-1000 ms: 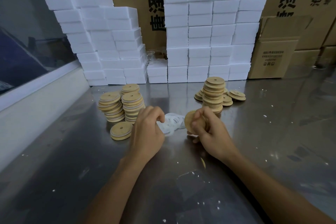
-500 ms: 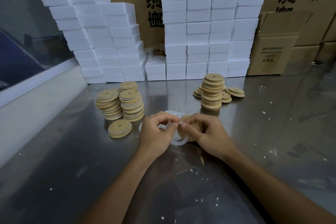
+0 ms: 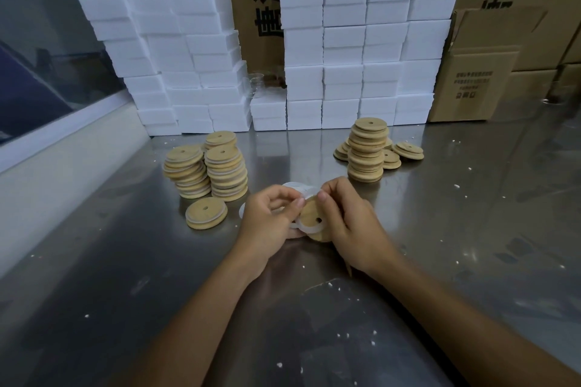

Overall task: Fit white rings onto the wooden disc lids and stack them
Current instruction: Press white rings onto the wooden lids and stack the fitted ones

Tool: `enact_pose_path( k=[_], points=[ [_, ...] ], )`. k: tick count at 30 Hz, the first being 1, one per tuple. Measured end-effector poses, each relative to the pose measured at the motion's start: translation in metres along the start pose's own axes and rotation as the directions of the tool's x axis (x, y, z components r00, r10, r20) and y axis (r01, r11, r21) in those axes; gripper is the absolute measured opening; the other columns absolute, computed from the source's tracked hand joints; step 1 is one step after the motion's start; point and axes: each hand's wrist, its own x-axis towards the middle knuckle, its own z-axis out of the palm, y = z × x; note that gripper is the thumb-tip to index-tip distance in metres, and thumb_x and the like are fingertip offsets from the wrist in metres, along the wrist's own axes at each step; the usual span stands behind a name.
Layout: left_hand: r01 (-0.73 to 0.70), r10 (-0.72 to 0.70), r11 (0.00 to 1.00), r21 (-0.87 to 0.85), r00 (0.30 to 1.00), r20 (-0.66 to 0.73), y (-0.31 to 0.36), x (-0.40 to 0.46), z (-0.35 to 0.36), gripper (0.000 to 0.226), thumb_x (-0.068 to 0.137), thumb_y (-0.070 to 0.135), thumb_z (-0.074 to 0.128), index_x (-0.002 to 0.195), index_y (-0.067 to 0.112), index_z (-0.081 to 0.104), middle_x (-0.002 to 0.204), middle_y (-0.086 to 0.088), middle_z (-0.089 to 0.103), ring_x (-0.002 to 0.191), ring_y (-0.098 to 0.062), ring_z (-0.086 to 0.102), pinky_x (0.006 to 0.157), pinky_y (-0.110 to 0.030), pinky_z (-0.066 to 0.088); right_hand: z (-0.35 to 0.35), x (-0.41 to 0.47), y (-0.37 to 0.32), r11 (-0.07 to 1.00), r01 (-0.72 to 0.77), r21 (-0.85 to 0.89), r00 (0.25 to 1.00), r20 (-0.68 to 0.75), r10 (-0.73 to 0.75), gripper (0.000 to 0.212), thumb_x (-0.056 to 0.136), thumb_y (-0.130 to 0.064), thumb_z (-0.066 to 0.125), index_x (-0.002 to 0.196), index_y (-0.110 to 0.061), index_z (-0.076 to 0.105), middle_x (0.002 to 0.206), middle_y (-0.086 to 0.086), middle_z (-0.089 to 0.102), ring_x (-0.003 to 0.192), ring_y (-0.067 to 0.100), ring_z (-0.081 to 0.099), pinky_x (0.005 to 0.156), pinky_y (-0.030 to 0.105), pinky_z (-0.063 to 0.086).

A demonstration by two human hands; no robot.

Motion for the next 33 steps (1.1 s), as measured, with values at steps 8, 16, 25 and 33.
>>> enact_pose_path(
  k=[8,16,25,33],
  points=[
    [-0.181,0.194,0.974,0.136,0.977,-0.093,-0.0035,0.0037,0.0048,0.03,0.084,-0.006,0.067,0.074,0.022,0.069,0.078,0.0,0.074,0.078,-0.015,0.072,0.07,-0.032,0.059,-0.0041,0.0042,0.0022,0.995,-0.044,-0.092,0.989,-0.145,0.03,0.008,0.098,-0.02,0.06,0.091,-0.018,0.062,0.08,-0.01,0.068,0.077,0.007,0.062,0.066,0.031,0.05],
    [-0.345,0.405,0.87,0.353,0.908,-0.111,0.0016,0.006,-0.003,0.028,0.082,0.001,0.071,0.076,0.028,0.068,0.076,0.012,0.071,0.076,-0.003,0.067,0.071,-0.014,0.051,0.0014,0.0037,0.0045,1.0,-0.005,0.009,0.987,-0.162,0.006,0.006,0.094,-0.013,0.066,0.088,-0.014,0.069,0.082,-0.01,0.07,0.08,0.01,0.068,0.07,0.041,0.059],
    [-0.355,0.396,0.883,0.307,0.914,-0.083,-0.0066,0.0037,0.0014,0.029,0.085,0.0,0.068,0.076,0.027,0.063,0.079,0.01,0.071,0.079,-0.004,0.069,0.071,-0.014,0.053,-0.0005,0.0052,0.0064,0.999,-0.038,-0.027,0.979,-0.203,0.031,0.005,0.092,-0.016,0.07,0.088,-0.019,0.073,0.083,-0.017,0.072,0.085,-0.001,0.067,0.071,0.016,0.055],
    [-0.348,0.391,0.893,0.284,0.914,-0.11,-0.0057,0.0035,0.0023,0.027,0.085,0.001,0.069,0.077,0.027,0.065,0.08,0.015,0.071,0.074,-0.003,0.07,0.066,-0.013,0.052,-0.0032,0.0079,0.0048,0.985,-0.086,0.152,0.977,-0.183,0.113,0.011,0.089,-0.014,0.073,0.099,-0.011,0.077,0.094,-0.006,0.076,0.092,0.005,0.071,0.081,0.021,0.058]
  ],
)
